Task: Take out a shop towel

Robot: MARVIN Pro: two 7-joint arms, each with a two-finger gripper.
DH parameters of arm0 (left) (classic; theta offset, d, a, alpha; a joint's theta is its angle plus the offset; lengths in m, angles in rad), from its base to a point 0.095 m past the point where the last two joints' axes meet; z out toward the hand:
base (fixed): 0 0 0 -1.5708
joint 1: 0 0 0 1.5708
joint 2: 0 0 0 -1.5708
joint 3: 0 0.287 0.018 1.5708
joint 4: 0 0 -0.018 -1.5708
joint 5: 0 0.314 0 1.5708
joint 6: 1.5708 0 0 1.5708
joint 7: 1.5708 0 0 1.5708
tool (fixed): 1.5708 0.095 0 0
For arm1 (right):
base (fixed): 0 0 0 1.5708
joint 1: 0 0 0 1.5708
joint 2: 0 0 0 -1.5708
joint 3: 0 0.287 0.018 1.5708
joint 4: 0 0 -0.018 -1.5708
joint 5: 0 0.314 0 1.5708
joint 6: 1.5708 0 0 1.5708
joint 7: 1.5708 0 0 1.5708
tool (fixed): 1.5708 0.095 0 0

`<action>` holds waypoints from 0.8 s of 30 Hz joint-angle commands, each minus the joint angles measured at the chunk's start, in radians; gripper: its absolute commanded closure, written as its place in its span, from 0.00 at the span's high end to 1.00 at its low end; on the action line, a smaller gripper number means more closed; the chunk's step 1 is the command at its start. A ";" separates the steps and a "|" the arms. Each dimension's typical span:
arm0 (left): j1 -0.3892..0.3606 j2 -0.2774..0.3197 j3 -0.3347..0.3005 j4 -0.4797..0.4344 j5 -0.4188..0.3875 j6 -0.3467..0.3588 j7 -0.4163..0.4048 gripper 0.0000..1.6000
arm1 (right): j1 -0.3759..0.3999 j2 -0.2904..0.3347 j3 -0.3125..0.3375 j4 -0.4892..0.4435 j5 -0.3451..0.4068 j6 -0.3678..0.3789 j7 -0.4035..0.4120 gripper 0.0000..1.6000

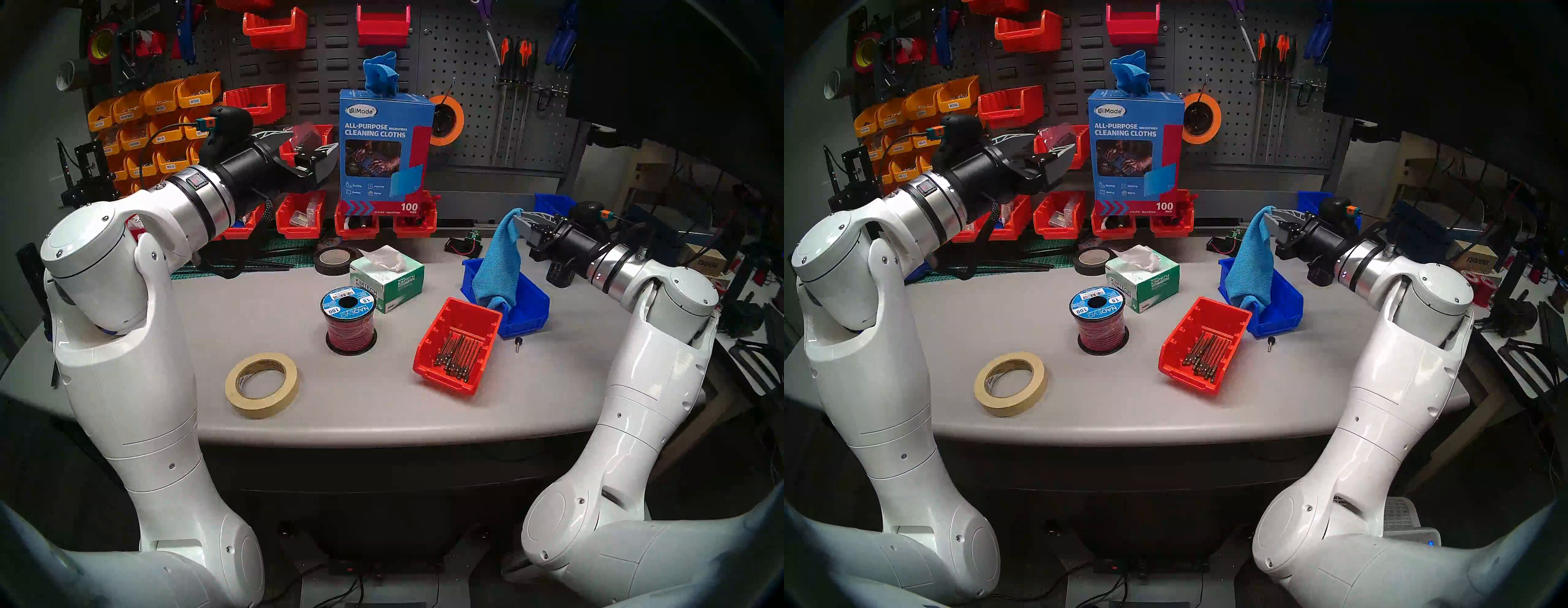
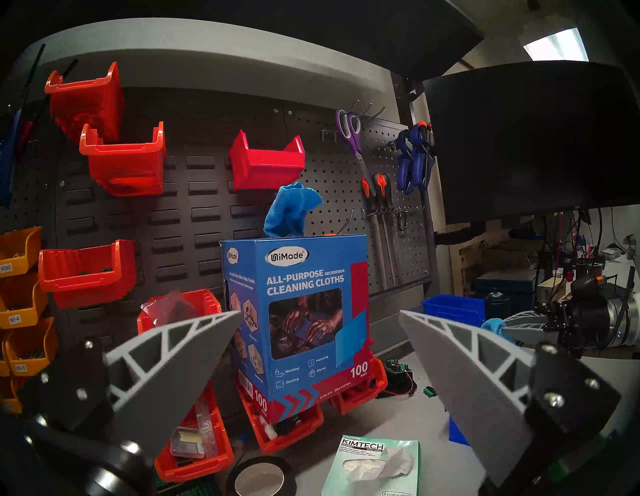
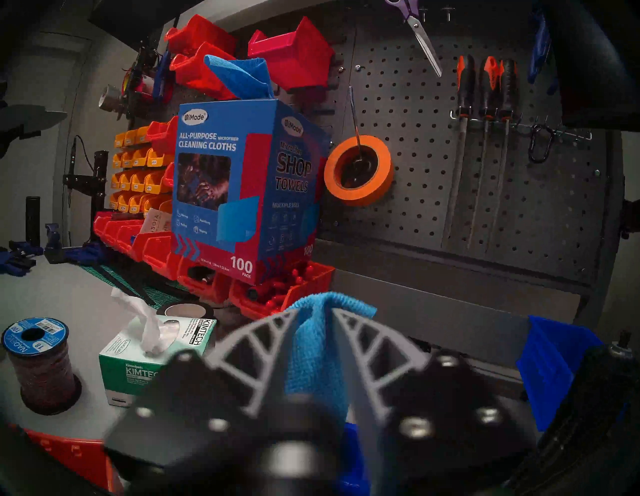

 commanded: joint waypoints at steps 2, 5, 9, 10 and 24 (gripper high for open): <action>-0.017 -0.005 0.003 -0.017 -0.013 -0.011 -0.006 1.00 | -0.044 -0.009 0.025 -0.102 0.002 0.100 0.037 1.00; -0.017 -0.007 0.004 -0.014 -0.014 -0.011 -0.004 1.00 | -0.050 0.016 0.034 -0.120 -0.003 0.148 0.071 1.00; -0.016 -0.009 0.005 -0.011 -0.014 -0.011 -0.001 1.00 | -0.043 0.046 0.032 -0.150 -0.008 0.169 0.092 1.00; -0.016 -0.010 0.005 -0.011 -0.014 -0.011 0.000 1.00 | -0.033 0.045 0.031 -0.155 -0.001 0.166 0.088 1.00; 0.021 -0.083 0.041 -0.042 -0.016 -0.004 0.039 1.00 | 0.090 -0.056 -0.143 -0.154 0.082 0.127 -0.060 1.00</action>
